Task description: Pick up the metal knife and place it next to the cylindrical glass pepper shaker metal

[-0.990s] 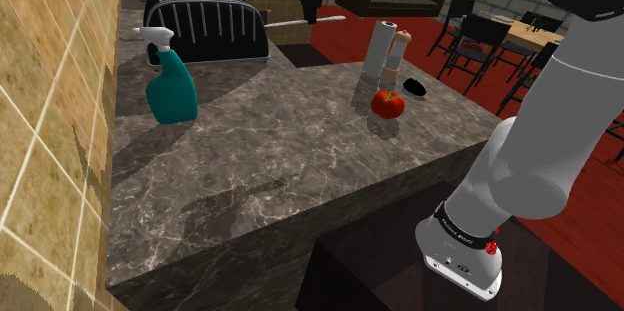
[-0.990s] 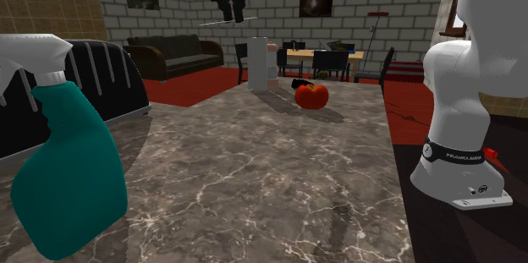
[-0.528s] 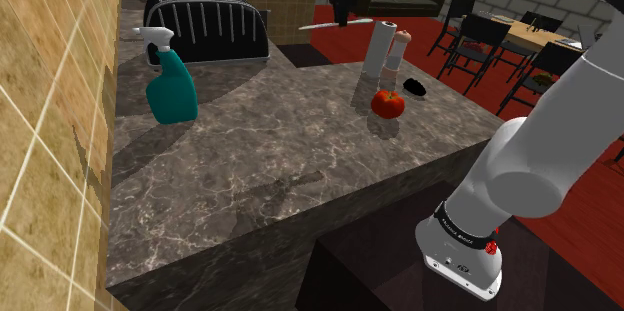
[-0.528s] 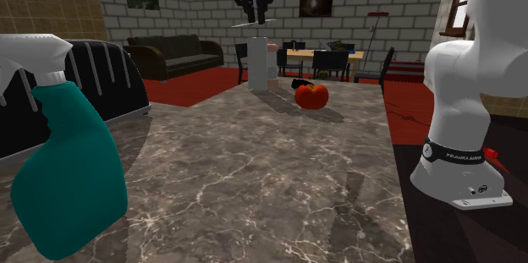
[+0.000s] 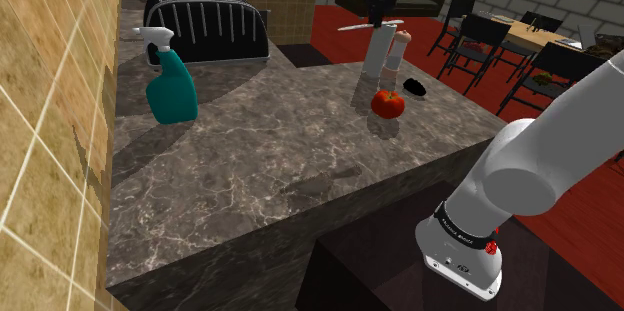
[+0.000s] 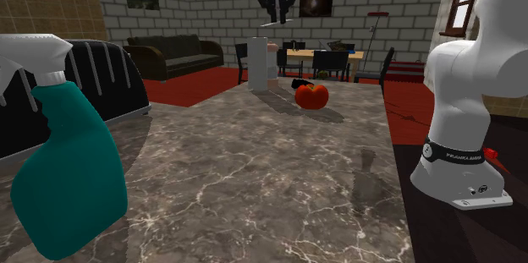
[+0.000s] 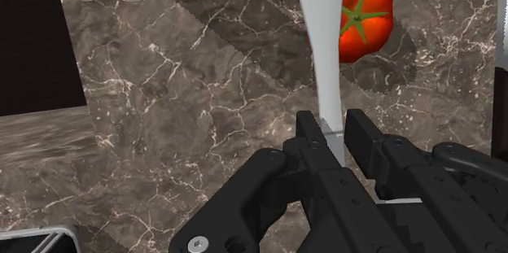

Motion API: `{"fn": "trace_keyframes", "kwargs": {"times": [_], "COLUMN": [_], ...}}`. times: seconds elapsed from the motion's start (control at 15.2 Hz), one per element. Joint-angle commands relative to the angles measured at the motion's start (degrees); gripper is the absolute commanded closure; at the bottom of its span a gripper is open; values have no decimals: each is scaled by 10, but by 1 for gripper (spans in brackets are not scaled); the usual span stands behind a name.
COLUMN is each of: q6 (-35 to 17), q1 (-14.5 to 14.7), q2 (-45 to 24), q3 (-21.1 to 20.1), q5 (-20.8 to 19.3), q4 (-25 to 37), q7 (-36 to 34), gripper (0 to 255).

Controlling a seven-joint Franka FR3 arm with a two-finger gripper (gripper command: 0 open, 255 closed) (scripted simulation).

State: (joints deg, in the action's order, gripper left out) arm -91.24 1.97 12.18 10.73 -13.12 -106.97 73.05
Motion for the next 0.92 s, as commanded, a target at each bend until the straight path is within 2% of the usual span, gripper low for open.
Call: {"fn": "trace_keyframes", "kwargs": {"times": [0.0,0.66,0.86], "q6": [-7,-33,-49], "q1": [-11,-65,-67], "q2": [16,60,63], "q3": [14,98,103], "q5": [-8,-47,-50], "q4": [-17,-55,-73], "q7": [23,149,150], "gripper": [255,255,255]}}
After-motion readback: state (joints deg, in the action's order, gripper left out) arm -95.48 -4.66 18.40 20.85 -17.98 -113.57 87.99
